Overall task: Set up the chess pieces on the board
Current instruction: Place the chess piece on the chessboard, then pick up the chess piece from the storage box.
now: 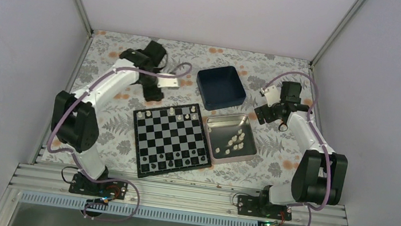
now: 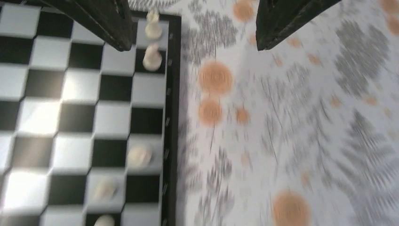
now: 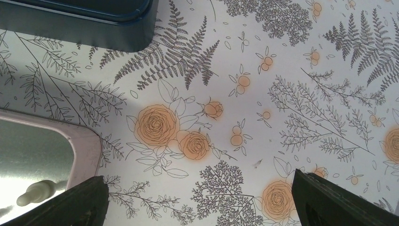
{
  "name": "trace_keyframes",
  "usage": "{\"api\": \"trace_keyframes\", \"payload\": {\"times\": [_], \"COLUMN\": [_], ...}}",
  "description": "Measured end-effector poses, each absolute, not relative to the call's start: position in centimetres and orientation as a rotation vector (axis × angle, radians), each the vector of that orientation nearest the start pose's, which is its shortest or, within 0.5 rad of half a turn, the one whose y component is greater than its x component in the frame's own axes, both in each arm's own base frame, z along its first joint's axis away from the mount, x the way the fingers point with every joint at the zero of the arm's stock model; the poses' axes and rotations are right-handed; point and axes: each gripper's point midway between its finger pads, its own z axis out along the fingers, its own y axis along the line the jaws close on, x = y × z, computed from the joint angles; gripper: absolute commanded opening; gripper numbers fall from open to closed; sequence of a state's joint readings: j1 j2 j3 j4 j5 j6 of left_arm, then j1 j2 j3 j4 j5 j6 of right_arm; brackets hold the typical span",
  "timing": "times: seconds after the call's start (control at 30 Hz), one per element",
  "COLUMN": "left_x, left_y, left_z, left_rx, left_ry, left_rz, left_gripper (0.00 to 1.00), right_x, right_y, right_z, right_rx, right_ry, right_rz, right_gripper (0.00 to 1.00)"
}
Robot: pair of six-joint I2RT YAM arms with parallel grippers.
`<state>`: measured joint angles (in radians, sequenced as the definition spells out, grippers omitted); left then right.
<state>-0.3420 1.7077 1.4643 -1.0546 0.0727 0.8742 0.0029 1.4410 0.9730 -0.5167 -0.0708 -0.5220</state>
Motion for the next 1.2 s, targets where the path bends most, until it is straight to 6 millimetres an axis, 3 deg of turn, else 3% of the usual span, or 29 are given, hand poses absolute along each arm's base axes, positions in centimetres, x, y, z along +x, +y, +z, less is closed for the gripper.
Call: {"api": "trace_keyframes", "payload": {"times": [0.13,0.23,0.33,0.43,0.6,0.7,0.9,1.07,1.2], "left_x": [34.0,32.3,30.7,29.0,29.7,30.6,30.4,28.1,26.5], "left_y": [-20.2,-27.3,-33.4,-38.7,-45.7,-48.3,-50.8,-51.1,-51.5], "left_z": [17.3,19.5,21.0,20.3,19.7,18.6,15.2,12.8,12.2], "left_rx": [1.739,1.828,1.871,1.941,1.947,1.935,1.984,2.070,2.122], "left_ry": [2.161,1.984,1.842,1.759,1.678,1.660,1.659,1.677,1.650], "left_rz": [-0.006,-0.049,-0.127,-0.216,-0.351,-0.409,-0.465,-0.501,-0.521], "left_gripper": [0.73,0.80,0.94,1.00,1.00,0.99,0.88,0.61,0.47], "right_x": [36.7,36.8,36.8,36.8,36.7,36.7,36.7,36.7,36.7], "right_y": [1.1,0.3,-0.9,-2.4,-3.7,-3.6,-3.5,-3.4,-3.3], "right_z": [11.4,11.4,11.4,11.4,11.7,11.8,11.9,11.9,11.9], "right_rx": [-0.682,-0.653,-0.604,-0.541,-0.489,-0.489,-0.492,-0.494,-0.496], "right_ry": [2.464,2.472,2.483,2.497,2.503,2.498,2.495,2.494,2.493], "right_rz": [-0.120,-0.134,-0.148,-0.161,-0.170,-0.168,-0.159,-0.155,-0.148], "right_gripper": [1.00,1.00,1.00,1.00,1.00,1.00,1.00,1.00,1.00]}}
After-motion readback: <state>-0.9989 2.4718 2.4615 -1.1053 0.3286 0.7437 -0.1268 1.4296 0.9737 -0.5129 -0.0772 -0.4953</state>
